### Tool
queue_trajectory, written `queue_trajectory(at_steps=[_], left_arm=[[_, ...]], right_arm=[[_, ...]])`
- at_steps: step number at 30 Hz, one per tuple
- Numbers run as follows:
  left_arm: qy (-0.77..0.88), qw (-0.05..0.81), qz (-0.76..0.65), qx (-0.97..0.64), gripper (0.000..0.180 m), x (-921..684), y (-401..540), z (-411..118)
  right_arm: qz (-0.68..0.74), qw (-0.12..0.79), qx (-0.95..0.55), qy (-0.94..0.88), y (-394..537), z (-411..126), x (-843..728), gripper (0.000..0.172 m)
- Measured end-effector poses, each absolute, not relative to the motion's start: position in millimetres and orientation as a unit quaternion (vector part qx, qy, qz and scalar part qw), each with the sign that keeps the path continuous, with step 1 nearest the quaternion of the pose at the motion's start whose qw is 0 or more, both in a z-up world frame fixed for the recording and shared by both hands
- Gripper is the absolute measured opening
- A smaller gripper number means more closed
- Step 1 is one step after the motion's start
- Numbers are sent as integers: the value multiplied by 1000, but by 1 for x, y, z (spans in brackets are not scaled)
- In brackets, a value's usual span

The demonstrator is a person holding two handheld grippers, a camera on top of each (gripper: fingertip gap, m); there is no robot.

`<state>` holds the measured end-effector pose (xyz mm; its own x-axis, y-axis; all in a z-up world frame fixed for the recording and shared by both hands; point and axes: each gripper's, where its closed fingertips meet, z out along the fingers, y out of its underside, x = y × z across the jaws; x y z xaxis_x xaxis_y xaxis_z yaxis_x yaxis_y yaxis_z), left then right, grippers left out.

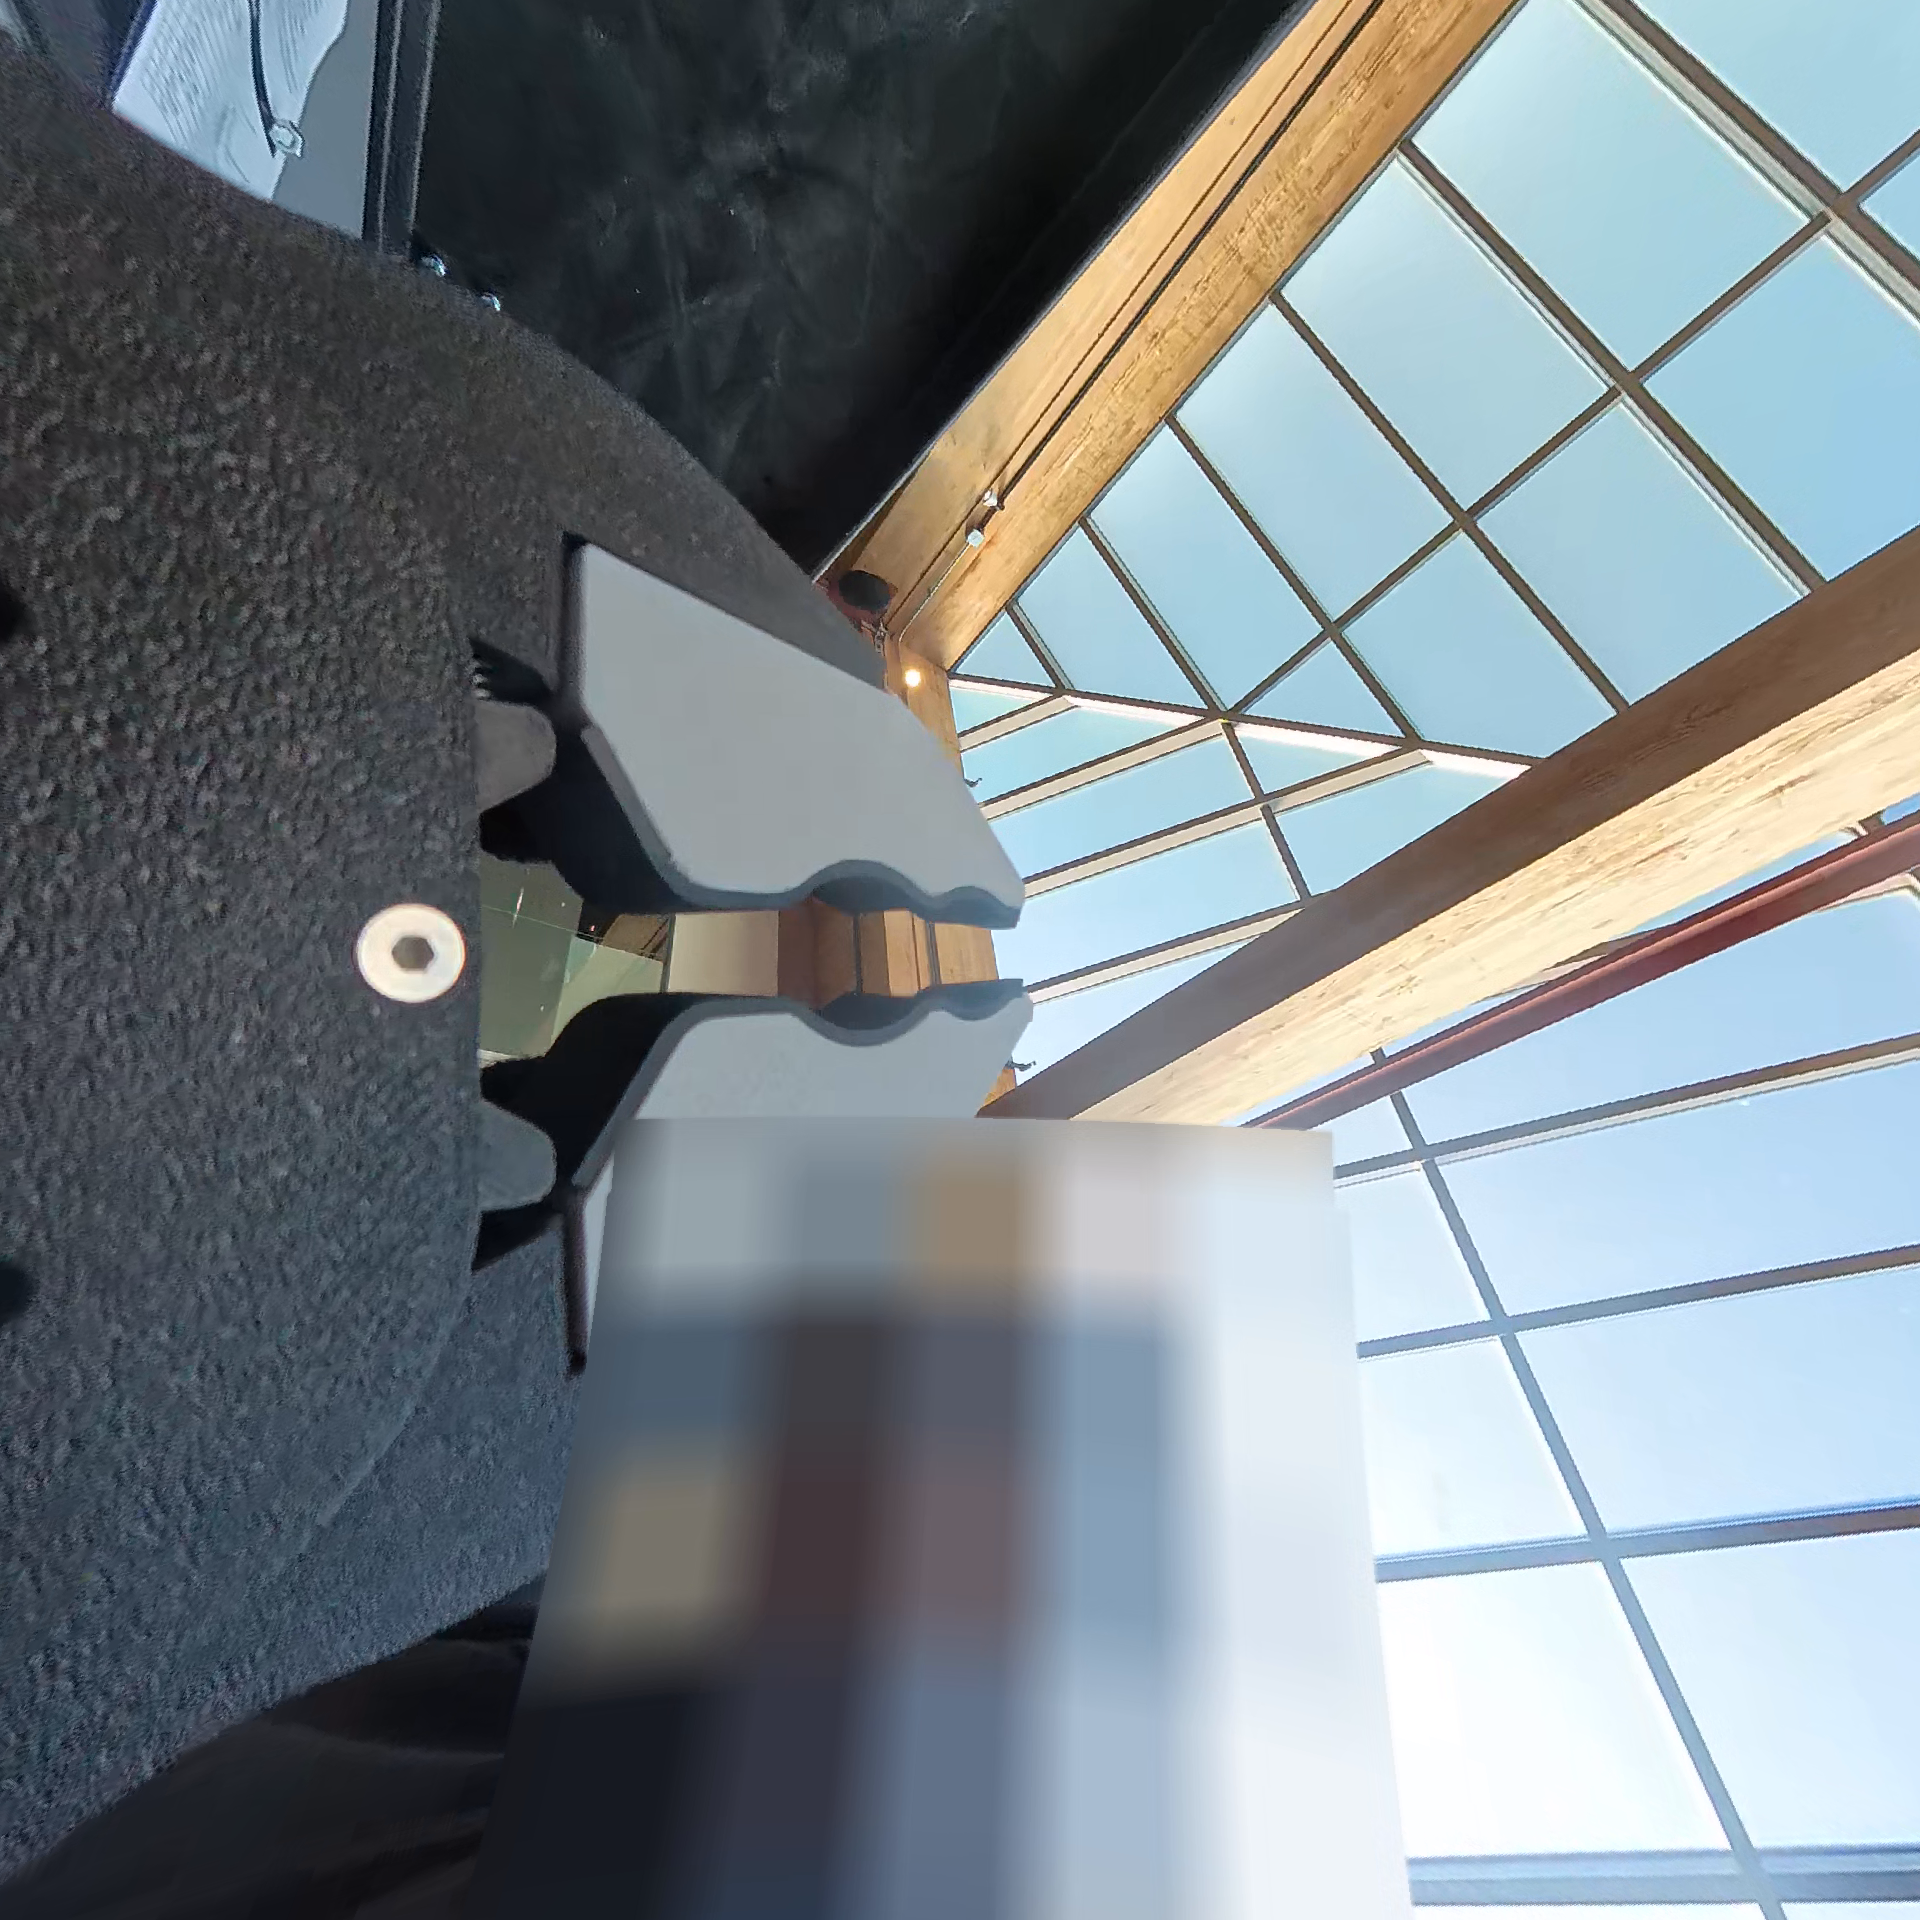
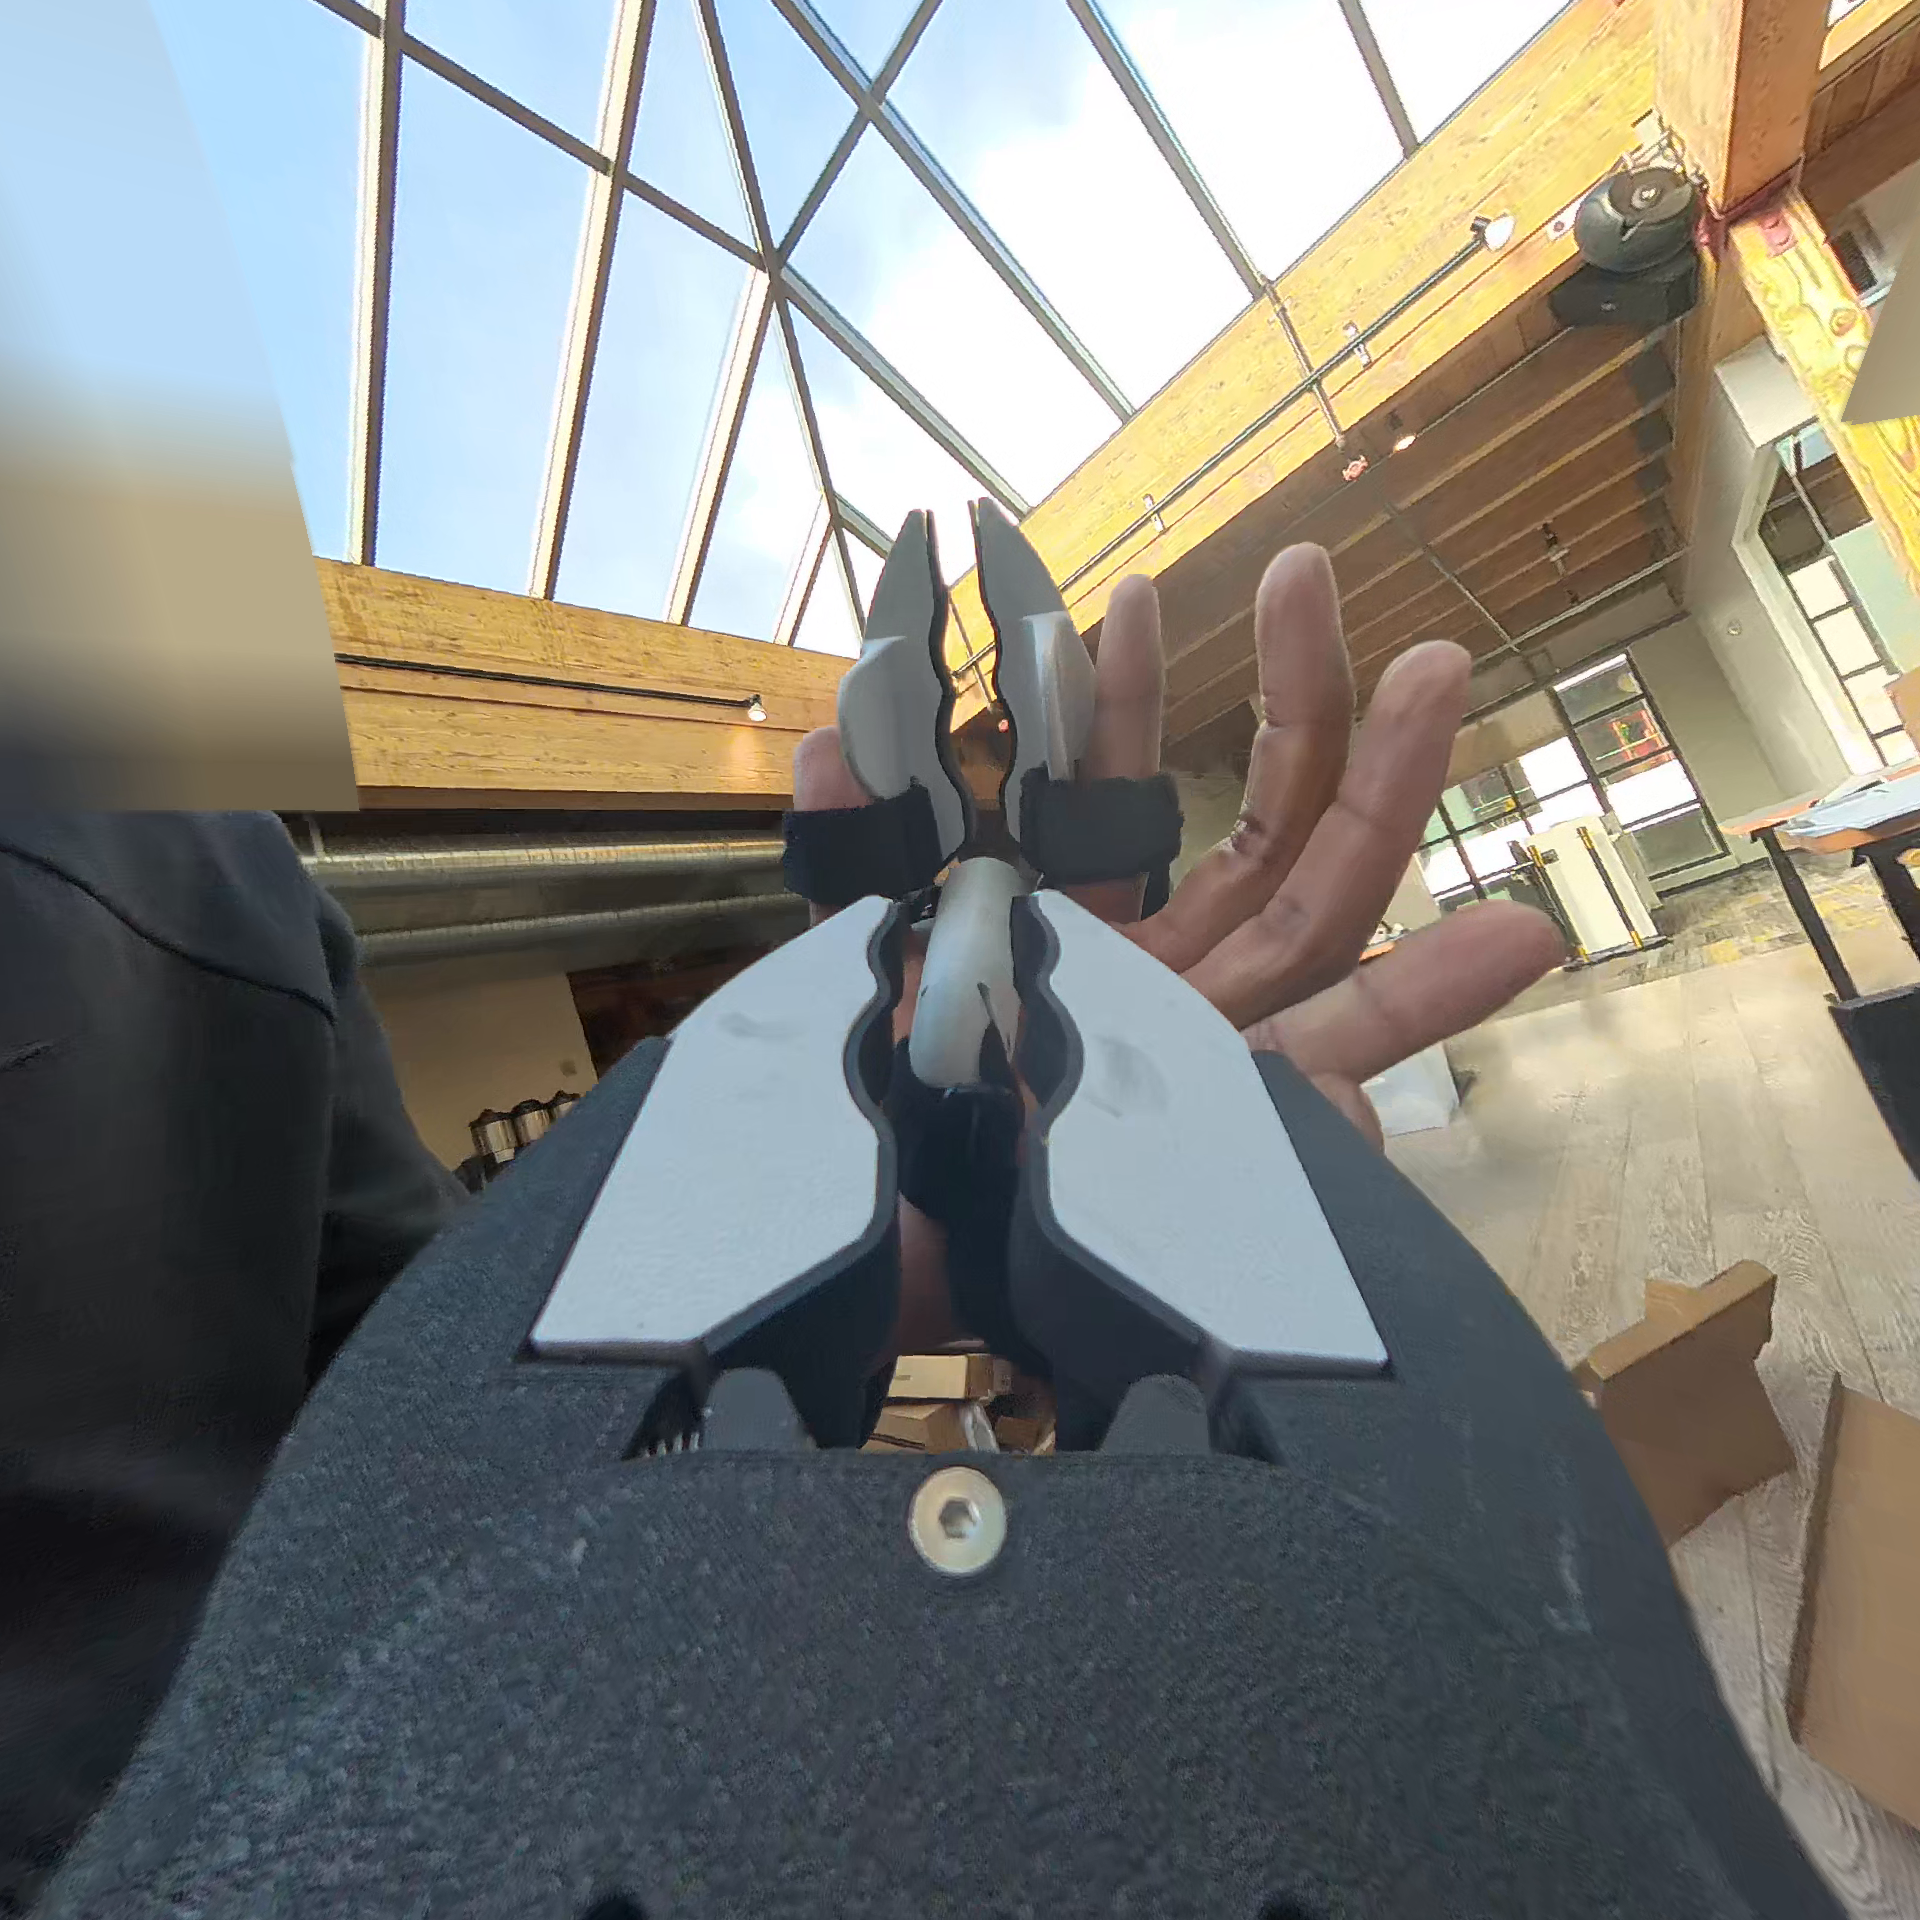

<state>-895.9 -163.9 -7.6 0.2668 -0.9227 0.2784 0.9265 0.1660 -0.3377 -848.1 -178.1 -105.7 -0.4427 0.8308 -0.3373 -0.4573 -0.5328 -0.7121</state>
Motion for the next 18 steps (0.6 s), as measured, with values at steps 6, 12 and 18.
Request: queue_trajectory(at_steps=[6,12,18], left_arm=[[7,769,-596,-230,18,-895,-180,-1],[-5,771,-597,-223,23,-902,-190,-2],[10,772,-596,-223,25,-900,-201,0]], right_arm=[[817,392,-330,-266,-196,-106,-852,18],[832,377,-321,-249,-205,-105,-853,19],[836,374,-312,-253,-215,-104,-855,19]])
